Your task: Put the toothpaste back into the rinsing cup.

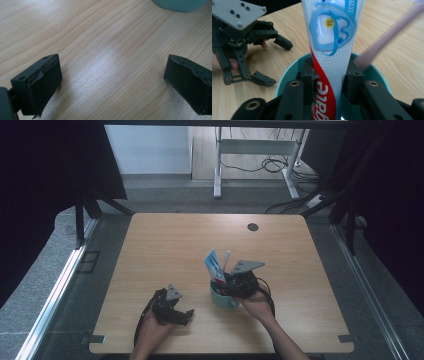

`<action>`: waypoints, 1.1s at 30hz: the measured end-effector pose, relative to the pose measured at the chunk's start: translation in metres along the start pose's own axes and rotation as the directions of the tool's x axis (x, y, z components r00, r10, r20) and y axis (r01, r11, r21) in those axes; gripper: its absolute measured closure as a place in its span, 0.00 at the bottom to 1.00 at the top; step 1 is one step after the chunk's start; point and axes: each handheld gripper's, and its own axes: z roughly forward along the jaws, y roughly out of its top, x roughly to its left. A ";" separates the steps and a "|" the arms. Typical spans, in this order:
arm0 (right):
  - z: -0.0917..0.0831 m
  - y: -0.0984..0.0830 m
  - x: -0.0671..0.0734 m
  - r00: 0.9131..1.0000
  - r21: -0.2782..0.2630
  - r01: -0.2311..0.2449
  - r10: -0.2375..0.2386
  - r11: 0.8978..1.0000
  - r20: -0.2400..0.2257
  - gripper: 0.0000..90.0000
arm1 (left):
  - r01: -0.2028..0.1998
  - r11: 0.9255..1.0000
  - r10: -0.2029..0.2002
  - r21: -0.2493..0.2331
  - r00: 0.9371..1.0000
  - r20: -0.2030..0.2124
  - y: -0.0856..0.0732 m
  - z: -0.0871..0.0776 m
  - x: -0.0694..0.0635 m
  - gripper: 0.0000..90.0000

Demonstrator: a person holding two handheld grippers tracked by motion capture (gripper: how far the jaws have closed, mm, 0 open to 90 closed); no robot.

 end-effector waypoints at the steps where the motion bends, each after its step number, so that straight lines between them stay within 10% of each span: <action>1: -0.001 -0.001 0.000 1.000 -0.012 -0.010 0.010 1.000 -0.003 0.74 | -0.002 1.000 0.002 0.002 1.000 0.000 0.000 0.000 0.000 0.02; 33: -0.024 0.013 0.008 1.000 0.087 -0.013 0.013 0.996 -0.008 0.25 | 0.000 1.000 0.000 0.000 1.000 0.000 0.000 0.000 0.000 0.02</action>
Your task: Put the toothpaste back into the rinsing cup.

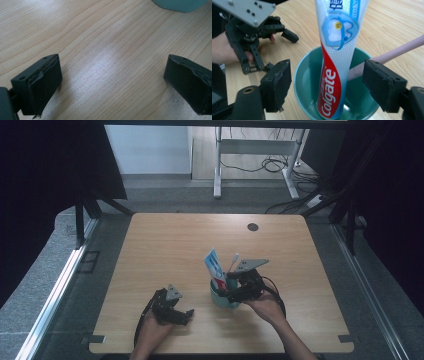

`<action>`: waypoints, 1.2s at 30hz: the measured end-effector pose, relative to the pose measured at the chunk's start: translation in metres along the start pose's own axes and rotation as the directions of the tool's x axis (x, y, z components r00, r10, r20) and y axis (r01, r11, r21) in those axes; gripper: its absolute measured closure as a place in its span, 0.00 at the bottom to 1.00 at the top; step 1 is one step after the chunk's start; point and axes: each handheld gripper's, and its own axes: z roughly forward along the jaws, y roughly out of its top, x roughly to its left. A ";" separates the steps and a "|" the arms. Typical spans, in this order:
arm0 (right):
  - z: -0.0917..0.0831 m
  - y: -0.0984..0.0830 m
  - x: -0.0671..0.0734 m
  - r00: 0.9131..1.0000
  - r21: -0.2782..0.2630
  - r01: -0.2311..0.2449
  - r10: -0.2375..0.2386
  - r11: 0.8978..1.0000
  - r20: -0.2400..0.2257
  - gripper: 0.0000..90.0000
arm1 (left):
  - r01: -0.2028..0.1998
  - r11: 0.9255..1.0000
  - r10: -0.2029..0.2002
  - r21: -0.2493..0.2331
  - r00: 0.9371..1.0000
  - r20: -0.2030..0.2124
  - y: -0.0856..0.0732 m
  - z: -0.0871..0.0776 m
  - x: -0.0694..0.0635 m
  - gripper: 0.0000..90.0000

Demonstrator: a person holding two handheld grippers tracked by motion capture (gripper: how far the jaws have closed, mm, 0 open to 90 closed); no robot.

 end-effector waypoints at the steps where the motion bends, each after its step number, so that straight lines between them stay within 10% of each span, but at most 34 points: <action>1: 0.000 0.000 0.001 1.000 0.004 0.006 -0.006 1.000 0.004 0.24 | 0.000 1.000 0.000 0.000 1.000 0.000 0.000 0.000 0.000 0.02; 36: -0.045 -0.026 -0.016 0.989 0.057 0.034 -0.042 0.998 0.142 0.05 | 0.003 1.000 -0.003 -0.001 1.000 -0.001 0.000 0.000 0.000 0.02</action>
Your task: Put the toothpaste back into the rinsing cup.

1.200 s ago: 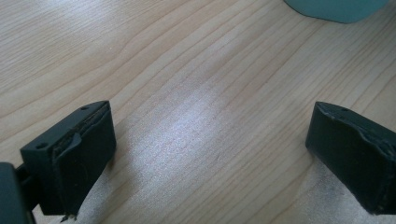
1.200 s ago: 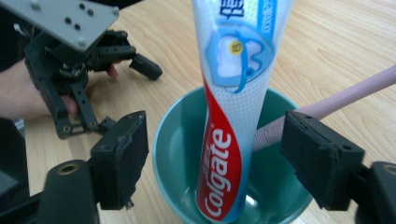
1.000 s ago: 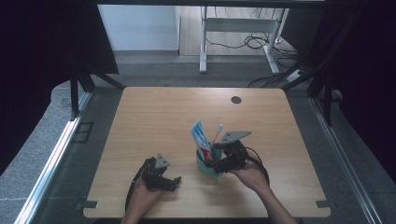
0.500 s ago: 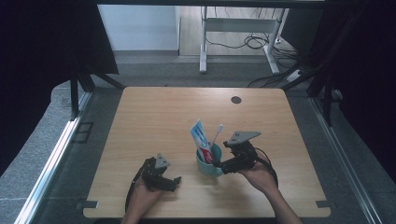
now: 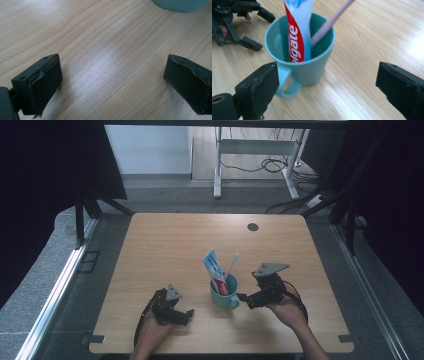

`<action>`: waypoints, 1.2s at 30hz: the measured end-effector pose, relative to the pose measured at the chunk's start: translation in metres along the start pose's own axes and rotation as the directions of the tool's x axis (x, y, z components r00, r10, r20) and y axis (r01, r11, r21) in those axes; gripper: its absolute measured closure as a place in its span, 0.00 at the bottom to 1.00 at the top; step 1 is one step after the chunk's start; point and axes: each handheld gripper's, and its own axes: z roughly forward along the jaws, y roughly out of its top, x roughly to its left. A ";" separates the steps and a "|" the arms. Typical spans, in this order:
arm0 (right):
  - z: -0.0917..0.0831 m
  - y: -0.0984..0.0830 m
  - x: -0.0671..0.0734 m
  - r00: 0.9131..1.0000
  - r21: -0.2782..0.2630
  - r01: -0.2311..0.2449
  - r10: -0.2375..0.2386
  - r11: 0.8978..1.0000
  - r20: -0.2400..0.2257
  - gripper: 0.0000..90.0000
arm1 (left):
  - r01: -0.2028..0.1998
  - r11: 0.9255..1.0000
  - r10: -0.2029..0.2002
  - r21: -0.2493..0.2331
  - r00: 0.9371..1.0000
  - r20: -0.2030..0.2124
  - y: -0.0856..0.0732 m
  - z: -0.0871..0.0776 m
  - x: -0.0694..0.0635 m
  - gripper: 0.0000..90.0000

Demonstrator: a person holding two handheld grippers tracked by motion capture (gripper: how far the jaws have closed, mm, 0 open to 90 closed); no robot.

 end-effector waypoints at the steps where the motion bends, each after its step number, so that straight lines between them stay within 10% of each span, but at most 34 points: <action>1: -0.001 -0.002 -0.001 1.000 0.003 -0.001 0.001 1.000 0.003 0.04 | 0.001 1.000 -0.001 0.000 1.000 0.001 0.000 0.000 0.000 0.02; 36: -0.025 -0.063 -0.029 0.986 0.022 -0.100 0.096 0.995 0.133 0.00 | -0.002 1.000 0.002 0.001 1.000 0.000 0.000 0.000 0.000 0.02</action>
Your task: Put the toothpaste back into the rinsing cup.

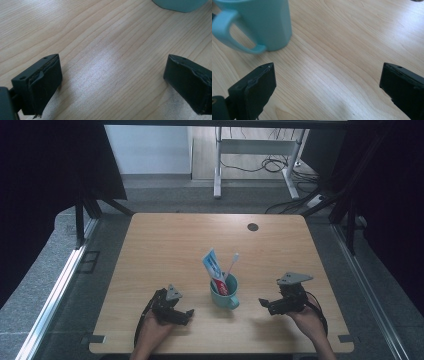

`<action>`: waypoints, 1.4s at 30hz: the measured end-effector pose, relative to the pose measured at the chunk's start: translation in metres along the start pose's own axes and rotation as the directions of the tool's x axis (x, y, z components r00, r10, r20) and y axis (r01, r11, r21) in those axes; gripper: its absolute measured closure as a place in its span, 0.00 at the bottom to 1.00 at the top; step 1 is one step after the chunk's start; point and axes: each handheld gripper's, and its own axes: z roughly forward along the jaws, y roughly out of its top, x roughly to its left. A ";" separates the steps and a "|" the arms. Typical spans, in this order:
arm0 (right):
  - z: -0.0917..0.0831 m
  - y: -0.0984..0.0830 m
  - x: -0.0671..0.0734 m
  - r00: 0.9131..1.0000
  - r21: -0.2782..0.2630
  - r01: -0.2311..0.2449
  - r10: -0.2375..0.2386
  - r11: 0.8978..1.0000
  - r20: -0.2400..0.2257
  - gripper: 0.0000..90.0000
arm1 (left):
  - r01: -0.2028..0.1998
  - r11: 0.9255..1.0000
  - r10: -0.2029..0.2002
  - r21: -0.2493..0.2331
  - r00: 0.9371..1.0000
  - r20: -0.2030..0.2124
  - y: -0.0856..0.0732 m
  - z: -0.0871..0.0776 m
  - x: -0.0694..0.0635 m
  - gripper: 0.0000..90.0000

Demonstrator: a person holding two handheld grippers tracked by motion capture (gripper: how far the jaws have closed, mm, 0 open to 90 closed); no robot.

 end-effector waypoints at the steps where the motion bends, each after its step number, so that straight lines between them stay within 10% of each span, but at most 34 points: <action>1: 0.000 -0.002 -0.001 1.000 0.001 -0.001 0.001 1.000 0.003 0.01 | -0.001 1.000 0.001 0.000 1.000 0.000 0.000 0.000 0.000 0.02; 42: 0.027 -0.064 -0.010 0.997 0.043 -0.061 0.059 0.997 0.044 0.01 | 0.004 1.000 -0.004 -0.001 1.000 -0.001 0.000 0.000 0.000 0.02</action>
